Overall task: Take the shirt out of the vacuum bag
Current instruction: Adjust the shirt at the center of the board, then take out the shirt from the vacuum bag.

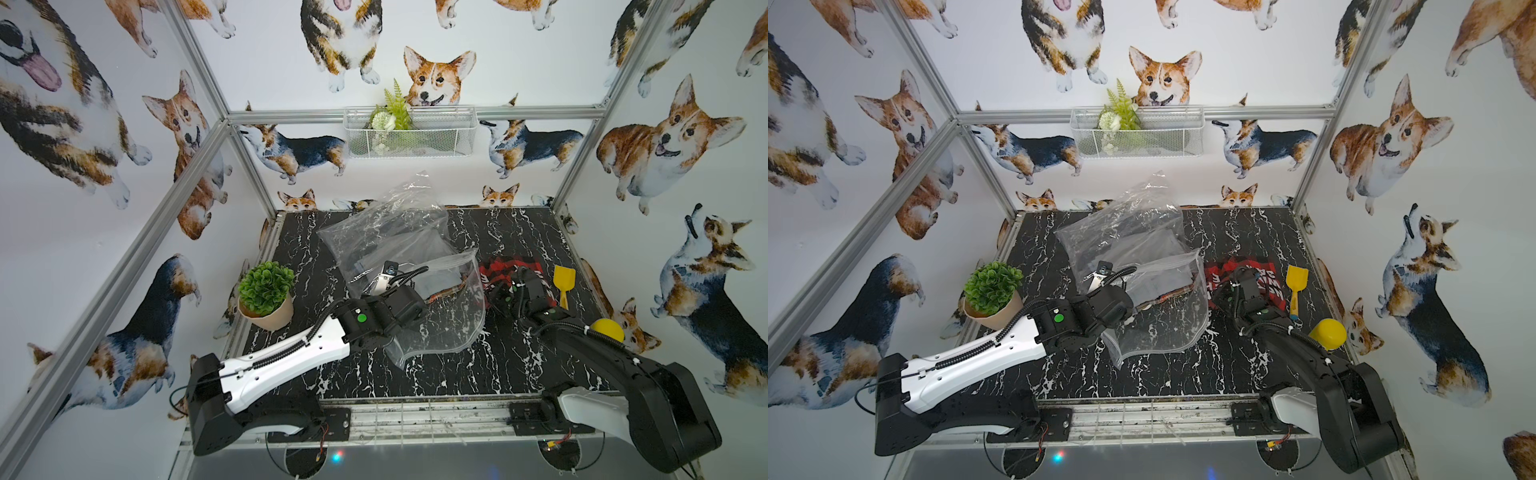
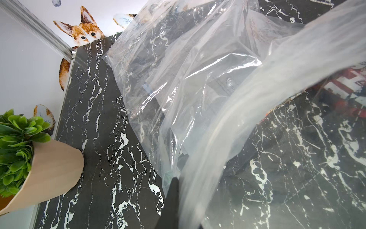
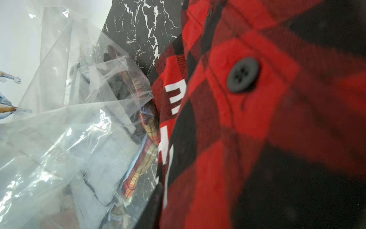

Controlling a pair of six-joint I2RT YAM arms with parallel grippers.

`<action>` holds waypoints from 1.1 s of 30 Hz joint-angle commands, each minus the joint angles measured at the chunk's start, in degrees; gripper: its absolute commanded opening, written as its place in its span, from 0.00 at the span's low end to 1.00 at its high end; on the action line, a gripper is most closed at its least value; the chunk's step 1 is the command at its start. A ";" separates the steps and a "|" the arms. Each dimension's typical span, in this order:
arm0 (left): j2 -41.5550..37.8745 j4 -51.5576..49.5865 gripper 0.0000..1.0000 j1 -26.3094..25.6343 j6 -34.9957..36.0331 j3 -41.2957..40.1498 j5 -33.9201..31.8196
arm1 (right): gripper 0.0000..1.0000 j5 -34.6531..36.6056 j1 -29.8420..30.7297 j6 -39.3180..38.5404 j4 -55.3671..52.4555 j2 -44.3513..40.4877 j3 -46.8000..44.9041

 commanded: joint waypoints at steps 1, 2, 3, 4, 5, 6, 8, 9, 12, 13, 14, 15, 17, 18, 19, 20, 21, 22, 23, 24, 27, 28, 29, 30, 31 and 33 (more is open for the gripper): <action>0.08 -1.03 0.00 0.14 0.12 -0.01 -1.06 | 0.73 0.04 0.17 2.26 -2.29 -4.24 -1.29; 0.17 -1.09 0.00 0.19 0.47 0.29 -1.23 | 0.75 -0.55 0.16 2.56 -3.15 -5.67 -1.39; 0.19 -1.16 0.00 0.17 0.85 0.59 -1.41 | 0.77 -0.43 0.37 2.67 -4.78 -7.63 -1.22; 0.33 -1.19 0.00 0.23 1.12 0.92 -1.50 | 0.78 0.04 0.63 2.67 -6.48 -9.46 -0.93; 0.42 -1.28 0.00 0.30 1.34 1.21 -1.59 | 0.80 0.42 0.72 2.61 -8.43 -11.97 -0.69; 0.50 -1.42 0.00 0.27 1.52 1.51 -1.60 | 0.82 0.74 0.72 2.51 -10.12 -14.20 -0.52; 0.68 -1.46 0.00 0.48 1.84 1.90 -1.68 | 0.83 0.97 0.74 2.54 -13.62 -19.01 -0.03; 0.65 -1.40 0.00 0.57 1.91 1.98 -1.64 | 0.83 0.70 0.70 2.62 -15.31 -21.24 0.22; 0.74 -1.29 0.00 0.86 2.32 2.34 -1.60 | 0.83 0.38 1.19 3.84 -19.76 -27.66 0.90; 0.61 -1.38 0.00 0.96 2.30 2.45 -1.69 | 0.83 0.68 1.67 4.27 -20.69 -29.93 0.92; 0.53 -1.29 0.00 1.07 2.18 2.39 -1.68 | 0.83 1.18 2.36 4.65 -21.06 -31.74 0.92; 0.33 -1.05 0.00 1.27 2.06 2.15 -1.62 | 0.83 1.58 3.39 5.38 -21.03 -33.25 0.86; 0.23 -0.55 0.00 1.37 1.72 1.78 -1.13 | 0.83 1.26 6.02 6.63 -19.35 -34.10 1.12; 0.28 -0.25 0.00 1.41 1.52 1.49 -0.70 | 0.83 1.46 8.28 6.96 -18.12 -33.48 1.82; 0.43 0.00 0.00 1.44 1.20 1.34 -0.27 | 0.83 2.80 11.51 6.98 -17.08 -32.48 2.75; 0.65 0.15 0.00 1.47 0.79 1.17 0.09 | 0.83 4.95 14.59 6.98 -16.71 -31.27 3.73; 0.81 0.35 0.00 1.40 0.25 0.92 0.47 | 0.83 7.96 18.84 6.98 -16.02 -29.79 4.93; 0.95 0.63 0.00 1.42 -0.27 0.65 0.97 | 0.84 11.06 23.29 6.89 -14.57 -28.28 5.65; 0.97 0.94 0.00 1.41 -0.78 0.39 1.25 | 0.84 13.69 26.73 7.20 -13.35 -26.71 6.19; 0.80 1.43 0.00 1.41 -1.50 0.05 1.49 | 0.84 16.44 30.63 7.50 -11.44 -24.77 6.57; -0.17 3.44 0.00 1.40 -2.58 -1.09 2.46 | 0.84 22.23 39.29 7.98 -4.46 -18.15 6.93; -0.62 4.27 0.00 1.47 -2.77 -1.64 2.75 | 0.84 22.78 40.52 8.18 -2.66 -15.85 7.14; -1.29 5.16 0.00 1.45 -2.94 -2.18 3.06 | 0.84 22.73 41.15 8.43 -1.02 -13.37 7.52; -2.03 5.96 0.00 1.41 -3.31 -2.82 3.28 | 0.84 22.80 41.46 9.07 0.40 -10.89 7.93; -2.69 6.56 0.00 1.41 -3.59 -3.33 3.44 | 0.84 22.72 41.52 9.47 2.42 -8.96 7.88; -4.01 8.07 0.00 1.40 -3.76 -4.56 4.11 | 0.84 23.43 41.55 10.29 5.92 -4.91 7.76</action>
